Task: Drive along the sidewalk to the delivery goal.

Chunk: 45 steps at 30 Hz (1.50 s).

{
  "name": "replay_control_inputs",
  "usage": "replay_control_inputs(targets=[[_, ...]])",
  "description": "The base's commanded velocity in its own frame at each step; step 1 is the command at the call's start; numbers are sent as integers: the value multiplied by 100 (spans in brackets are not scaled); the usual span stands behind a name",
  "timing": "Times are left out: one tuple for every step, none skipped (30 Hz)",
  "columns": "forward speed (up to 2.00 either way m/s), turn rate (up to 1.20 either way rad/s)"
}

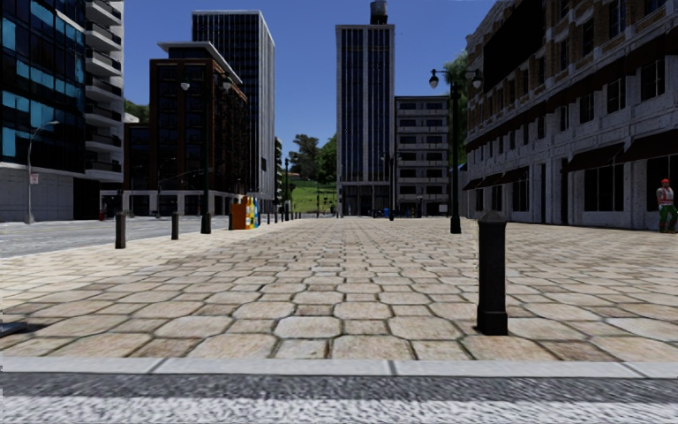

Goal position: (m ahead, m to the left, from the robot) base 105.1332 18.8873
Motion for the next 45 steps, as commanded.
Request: replay_control_inputs(targets=[[200, -27], [200, -27], [200, -27], [200, -27], [200, -27], [200, -27], [200, -21], [200, 0], [199, 0], [199, 0], [185, 0], [167, 0], [159, 0], [156, 0], [156, 0], [155, 0], [155, 0], [155, 0], [155, 0], [155, 0], [155, 0], [155, 0], [155, 0], [155, 0], [155, 0], [155, 0], [155, 0], [155, 0], [155, 0], [155, 0], [155, 0], [155, 0], [155, 0], [155, 0], [155, 0], [155, 0], [155, 0], [155, 0], [155, 0], [155, 0], [155, 0], [155, 0], [155, 0], [155, 0], [155, 0]])
